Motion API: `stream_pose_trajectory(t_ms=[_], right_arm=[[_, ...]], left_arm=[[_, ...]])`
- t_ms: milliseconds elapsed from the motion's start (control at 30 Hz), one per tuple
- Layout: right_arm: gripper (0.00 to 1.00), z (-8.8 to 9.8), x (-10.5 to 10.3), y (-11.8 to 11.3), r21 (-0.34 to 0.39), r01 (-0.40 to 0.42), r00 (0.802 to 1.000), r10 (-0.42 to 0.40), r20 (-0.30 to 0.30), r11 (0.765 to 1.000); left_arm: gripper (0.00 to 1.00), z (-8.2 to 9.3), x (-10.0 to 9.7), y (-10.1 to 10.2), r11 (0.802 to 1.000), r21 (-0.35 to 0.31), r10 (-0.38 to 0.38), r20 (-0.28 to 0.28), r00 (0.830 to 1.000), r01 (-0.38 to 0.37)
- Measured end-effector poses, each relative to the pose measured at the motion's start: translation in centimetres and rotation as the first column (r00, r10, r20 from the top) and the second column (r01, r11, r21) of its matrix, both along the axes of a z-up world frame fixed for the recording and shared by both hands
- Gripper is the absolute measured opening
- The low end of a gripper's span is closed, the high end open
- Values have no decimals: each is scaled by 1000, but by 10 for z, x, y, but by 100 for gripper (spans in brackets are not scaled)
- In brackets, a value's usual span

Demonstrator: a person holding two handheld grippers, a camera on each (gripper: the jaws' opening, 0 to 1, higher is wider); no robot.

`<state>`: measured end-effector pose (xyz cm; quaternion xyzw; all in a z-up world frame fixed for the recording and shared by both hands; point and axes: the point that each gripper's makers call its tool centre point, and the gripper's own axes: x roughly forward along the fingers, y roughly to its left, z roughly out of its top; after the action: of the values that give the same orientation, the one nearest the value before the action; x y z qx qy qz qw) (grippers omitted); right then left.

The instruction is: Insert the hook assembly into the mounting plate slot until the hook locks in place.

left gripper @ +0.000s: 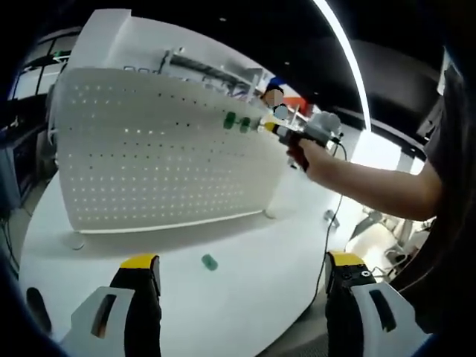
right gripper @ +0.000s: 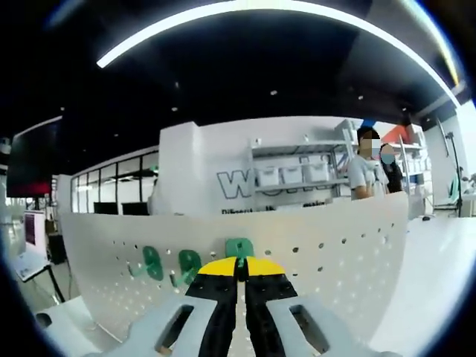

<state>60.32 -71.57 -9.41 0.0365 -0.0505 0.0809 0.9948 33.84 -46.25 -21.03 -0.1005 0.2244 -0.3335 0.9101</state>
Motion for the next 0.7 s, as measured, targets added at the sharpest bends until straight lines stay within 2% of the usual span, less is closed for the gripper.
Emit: stream_pose_trajectory(t_ms=[100, 167, 300, 533, 700], right_arm=[[0, -3, 0, -1, 4, -1, 1000, 1, 1, 1000], [0, -7, 1, 0, -22, 2, 1000, -3, -9, 1000], [0, -9, 5, 1, 0, 11, 1000, -11, -17, 1000], [0, -8, 4, 3, -16, 23, 1000, -23, -1, 1000], [0, -7, 1, 4, -11, 26, 999, -26, -33, 1000]], left_arm=[[93, -2, 1, -1, 1000, 0, 1, -4, 1000, -1], [93, -2, 1, -1, 1000, -2, 0, -6, 1000, 0], [93, -4, 1, 0, 1000, -2, 8, -11, 1000, -8], [93, -6, 2, 3, 1000, 1, 17, -15, 1000, -17], [93, -6, 1, 1, 1000, -2, 12, -16, 1000, -12]])
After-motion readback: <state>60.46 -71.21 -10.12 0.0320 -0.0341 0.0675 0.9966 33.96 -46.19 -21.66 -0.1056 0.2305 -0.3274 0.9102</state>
